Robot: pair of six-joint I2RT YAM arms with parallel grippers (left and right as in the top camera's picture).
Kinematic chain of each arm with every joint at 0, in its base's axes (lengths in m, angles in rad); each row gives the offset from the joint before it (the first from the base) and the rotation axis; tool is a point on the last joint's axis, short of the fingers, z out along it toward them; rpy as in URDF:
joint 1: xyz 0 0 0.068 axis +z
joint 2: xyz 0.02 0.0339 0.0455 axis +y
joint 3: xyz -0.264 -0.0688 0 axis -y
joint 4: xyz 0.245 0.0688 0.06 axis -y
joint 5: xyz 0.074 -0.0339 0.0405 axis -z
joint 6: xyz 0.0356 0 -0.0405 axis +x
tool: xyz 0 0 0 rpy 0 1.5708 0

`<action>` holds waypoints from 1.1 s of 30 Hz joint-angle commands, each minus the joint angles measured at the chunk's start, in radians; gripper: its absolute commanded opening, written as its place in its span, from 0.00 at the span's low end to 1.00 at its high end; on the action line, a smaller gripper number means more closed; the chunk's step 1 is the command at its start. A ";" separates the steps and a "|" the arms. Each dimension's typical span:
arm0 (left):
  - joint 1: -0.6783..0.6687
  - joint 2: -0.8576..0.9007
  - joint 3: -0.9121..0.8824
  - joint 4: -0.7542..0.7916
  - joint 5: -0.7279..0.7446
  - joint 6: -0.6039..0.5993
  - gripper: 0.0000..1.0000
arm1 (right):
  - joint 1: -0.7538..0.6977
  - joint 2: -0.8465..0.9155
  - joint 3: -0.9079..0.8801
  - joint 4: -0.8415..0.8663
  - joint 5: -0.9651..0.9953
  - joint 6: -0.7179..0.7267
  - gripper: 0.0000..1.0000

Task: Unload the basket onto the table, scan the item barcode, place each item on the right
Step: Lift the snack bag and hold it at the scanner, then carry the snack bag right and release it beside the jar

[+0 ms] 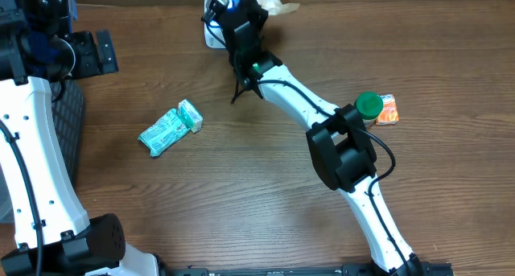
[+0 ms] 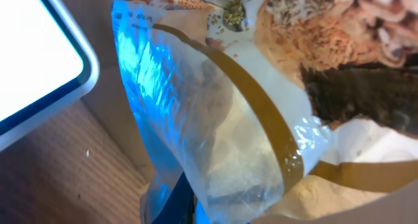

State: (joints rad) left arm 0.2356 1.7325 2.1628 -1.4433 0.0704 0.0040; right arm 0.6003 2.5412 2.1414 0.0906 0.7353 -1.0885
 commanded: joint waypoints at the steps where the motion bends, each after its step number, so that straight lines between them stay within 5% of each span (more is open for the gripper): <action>1: -0.008 -0.005 0.018 0.004 -0.003 0.019 1.00 | 0.009 -0.007 0.005 0.018 0.026 -0.039 0.04; 24: -0.008 -0.005 0.018 0.004 -0.003 0.019 1.00 | 0.034 -0.021 0.005 0.009 0.050 -0.029 0.04; 33: -0.008 -0.005 0.018 0.004 -0.003 0.019 1.00 | 0.034 -0.187 0.005 -0.164 0.047 0.256 0.04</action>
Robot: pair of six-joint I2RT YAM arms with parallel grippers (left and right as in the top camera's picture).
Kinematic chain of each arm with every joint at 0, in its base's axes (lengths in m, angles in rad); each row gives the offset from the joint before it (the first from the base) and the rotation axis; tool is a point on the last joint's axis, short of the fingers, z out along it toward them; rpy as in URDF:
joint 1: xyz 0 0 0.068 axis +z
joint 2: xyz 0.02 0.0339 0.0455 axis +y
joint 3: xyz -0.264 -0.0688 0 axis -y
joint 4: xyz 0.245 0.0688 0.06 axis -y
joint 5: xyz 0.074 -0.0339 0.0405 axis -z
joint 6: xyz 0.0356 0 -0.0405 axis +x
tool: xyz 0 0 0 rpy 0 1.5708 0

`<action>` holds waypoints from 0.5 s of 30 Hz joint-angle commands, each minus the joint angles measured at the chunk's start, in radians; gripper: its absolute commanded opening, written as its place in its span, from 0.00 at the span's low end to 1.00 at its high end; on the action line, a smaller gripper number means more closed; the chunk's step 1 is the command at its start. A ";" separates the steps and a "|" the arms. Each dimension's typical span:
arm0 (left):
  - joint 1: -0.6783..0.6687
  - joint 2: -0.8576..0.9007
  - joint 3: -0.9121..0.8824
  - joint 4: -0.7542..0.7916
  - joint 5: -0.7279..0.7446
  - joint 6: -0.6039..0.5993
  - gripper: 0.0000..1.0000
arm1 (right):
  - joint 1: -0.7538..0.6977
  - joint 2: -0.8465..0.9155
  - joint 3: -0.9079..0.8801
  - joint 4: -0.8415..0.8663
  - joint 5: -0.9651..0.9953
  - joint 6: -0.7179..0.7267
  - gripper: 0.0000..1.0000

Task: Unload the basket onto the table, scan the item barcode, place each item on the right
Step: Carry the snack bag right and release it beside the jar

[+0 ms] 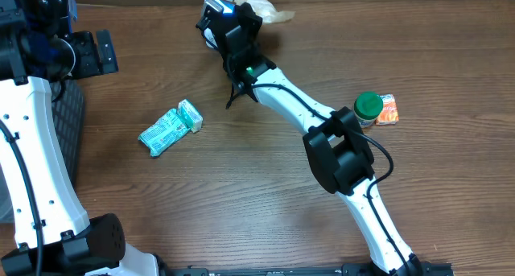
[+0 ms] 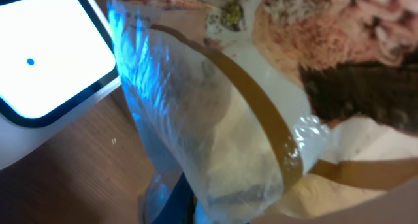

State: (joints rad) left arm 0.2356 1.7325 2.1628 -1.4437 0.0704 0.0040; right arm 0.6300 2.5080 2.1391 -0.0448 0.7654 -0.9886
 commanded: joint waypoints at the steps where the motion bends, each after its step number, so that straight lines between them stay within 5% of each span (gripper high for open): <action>1: -0.008 -0.005 0.018 0.004 -0.003 0.019 0.99 | 0.005 -0.183 0.007 -0.077 0.006 0.209 0.04; 15: -0.008 -0.005 0.018 0.004 -0.003 0.019 0.99 | -0.096 -0.616 0.007 -1.034 -0.721 0.969 0.04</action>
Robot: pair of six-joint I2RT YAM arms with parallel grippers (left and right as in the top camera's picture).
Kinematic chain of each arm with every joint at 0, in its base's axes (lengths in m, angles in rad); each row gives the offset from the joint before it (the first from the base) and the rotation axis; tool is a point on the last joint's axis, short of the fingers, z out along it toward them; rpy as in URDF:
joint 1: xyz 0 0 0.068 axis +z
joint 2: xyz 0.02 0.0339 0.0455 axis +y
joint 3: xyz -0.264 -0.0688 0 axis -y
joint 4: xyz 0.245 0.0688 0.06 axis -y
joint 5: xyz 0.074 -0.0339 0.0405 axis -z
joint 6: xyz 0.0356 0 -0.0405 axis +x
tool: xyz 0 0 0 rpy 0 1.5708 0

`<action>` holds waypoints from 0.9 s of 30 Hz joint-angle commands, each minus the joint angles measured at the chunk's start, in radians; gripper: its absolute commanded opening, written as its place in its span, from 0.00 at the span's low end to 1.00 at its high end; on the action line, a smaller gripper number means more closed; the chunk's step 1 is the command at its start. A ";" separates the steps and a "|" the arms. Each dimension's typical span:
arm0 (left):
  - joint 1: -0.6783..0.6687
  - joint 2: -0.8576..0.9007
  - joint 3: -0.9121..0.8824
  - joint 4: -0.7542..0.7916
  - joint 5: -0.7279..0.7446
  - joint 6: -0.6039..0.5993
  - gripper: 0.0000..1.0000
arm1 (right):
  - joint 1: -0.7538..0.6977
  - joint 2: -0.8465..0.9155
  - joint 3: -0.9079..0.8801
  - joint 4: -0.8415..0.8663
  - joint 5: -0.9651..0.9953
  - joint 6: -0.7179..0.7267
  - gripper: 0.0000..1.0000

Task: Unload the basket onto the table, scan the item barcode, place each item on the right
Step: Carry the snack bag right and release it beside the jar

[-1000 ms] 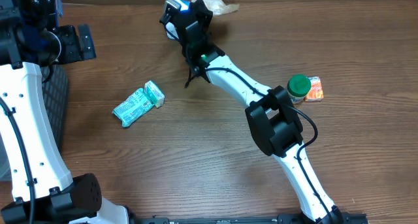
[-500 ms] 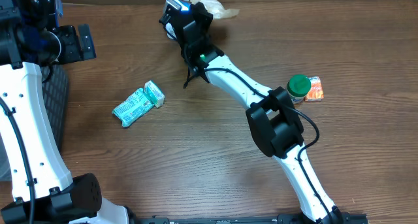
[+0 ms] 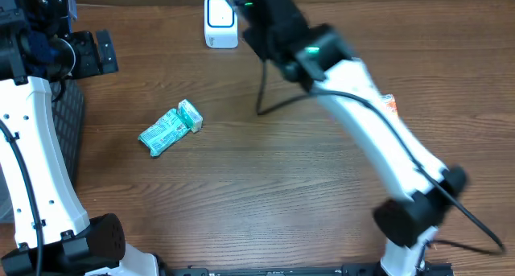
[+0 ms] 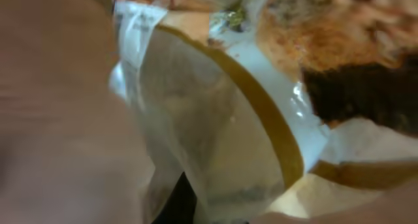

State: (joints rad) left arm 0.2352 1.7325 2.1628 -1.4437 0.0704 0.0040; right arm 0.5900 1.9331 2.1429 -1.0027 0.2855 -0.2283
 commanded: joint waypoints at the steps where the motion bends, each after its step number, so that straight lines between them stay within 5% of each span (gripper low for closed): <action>1: -0.007 -0.005 0.018 0.004 -0.003 0.019 0.99 | -0.076 -0.048 0.003 -0.134 -0.285 0.230 0.04; 9: -0.007 -0.005 0.018 0.004 -0.003 0.019 1.00 | -0.232 0.003 -0.013 -0.429 -0.431 0.262 0.04; 27: -0.010 -0.005 0.018 0.004 -0.003 0.019 1.00 | -0.405 0.075 -0.417 -0.210 -0.388 0.404 0.04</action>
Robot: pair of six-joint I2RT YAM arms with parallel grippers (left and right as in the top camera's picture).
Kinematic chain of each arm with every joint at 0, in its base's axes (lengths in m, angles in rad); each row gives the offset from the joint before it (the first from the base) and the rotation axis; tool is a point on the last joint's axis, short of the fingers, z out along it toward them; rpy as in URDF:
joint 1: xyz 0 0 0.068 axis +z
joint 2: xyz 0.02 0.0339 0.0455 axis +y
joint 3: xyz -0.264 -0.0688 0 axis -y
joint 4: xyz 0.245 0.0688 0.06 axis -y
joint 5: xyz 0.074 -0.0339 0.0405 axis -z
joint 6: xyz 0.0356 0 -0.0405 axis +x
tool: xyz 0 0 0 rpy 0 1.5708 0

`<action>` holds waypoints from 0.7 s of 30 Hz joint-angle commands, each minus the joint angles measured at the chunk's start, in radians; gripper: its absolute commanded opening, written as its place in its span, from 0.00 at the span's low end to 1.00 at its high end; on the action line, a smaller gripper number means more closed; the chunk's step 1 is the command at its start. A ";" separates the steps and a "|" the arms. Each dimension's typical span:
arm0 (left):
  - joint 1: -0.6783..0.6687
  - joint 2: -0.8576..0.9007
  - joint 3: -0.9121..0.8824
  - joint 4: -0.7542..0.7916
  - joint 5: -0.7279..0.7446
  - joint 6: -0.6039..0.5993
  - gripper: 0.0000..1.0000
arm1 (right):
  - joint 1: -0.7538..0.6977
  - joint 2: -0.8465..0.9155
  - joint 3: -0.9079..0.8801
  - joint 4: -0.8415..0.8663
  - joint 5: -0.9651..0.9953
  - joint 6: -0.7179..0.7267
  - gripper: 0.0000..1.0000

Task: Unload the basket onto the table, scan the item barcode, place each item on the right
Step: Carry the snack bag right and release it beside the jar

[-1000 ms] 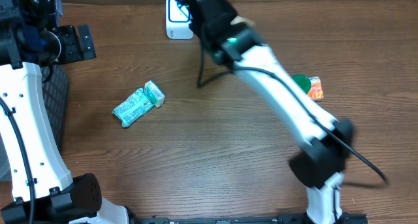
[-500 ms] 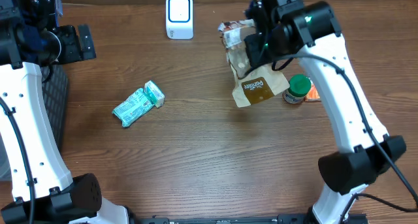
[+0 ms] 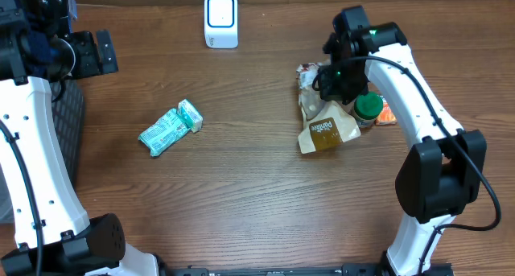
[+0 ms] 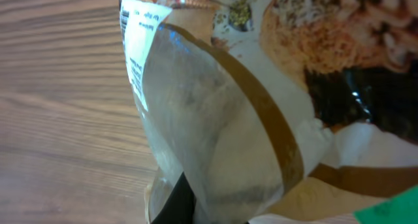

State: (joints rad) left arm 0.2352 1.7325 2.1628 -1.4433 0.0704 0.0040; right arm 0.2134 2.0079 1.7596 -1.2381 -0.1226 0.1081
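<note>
A clear and tan food bag (image 3: 325, 125) with a printed label fills the right wrist view (image 4: 222, 119). My right gripper (image 3: 323, 81) is shut on its upper end, and one dark finger (image 4: 179, 202) shows under the plastic. The bag's tan lower end reaches the table at the right of centre, against a green-lidded jar (image 3: 368, 106). The white barcode scanner (image 3: 220, 20) stands at the back edge, well left of the bag. My left gripper (image 3: 91, 54) hangs open at the far left, holding nothing.
A green packet (image 3: 170, 128) lies left of centre. An orange packet (image 3: 389, 110) sits just behind the jar. The left arm's white links and a dark block (image 3: 68, 123) take up the left edge.
My right gripper, still holding the bag, has moved from beside the scanner at the back to the right of centre. The bag's lower end now rests by the green-lidded jar.
First the right gripper held the bag at the scanner, with blue light falling on the plastic. Then the scanner's lit face was right beside the bag. After that the arm was clear of the scanner, and now the bag is down by the jar.
</note>
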 commanded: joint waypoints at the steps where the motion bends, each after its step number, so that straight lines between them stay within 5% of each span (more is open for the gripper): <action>1: -0.010 -0.005 0.018 0.004 -0.003 0.019 1.00 | -0.034 0.000 -0.046 0.035 0.021 0.068 0.04; 4: -0.006 -0.005 0.018 0.004 -0.003 0.019 1.00 | -0.041 0.000 -0.061 0.046 0.051 0.067 0.09; 6: -0.005 -0.005 0.018 0.004 -0.003 0.019 0.99 | -0.041 0.000 -0.060 0.046 0.107 0.066 0.27; 8: -0.005 -0.005 0.018 0.004 -0.003 0.019 1.00 | -0.041 0.000 -0.056 0.045 0.145 0.063 0.34; 16: -0.007 -0.005 0.018 0.004 -0.003 0.019 1.00 | -0.035 0.000 0.104 -0.022 0.143 0.045 0.37; 21: -0.006 -0.005 0.018 0.004 -0.003 0.019 0.99 | -0.002 0.000 0.166 -0.030 -0.028 0.048 0.40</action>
State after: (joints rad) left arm 0.2356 1.7325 2.1628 -1.4433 0.0704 0.0040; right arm 0.1806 2.0102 1.8946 -1.2716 -0.0345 0.1562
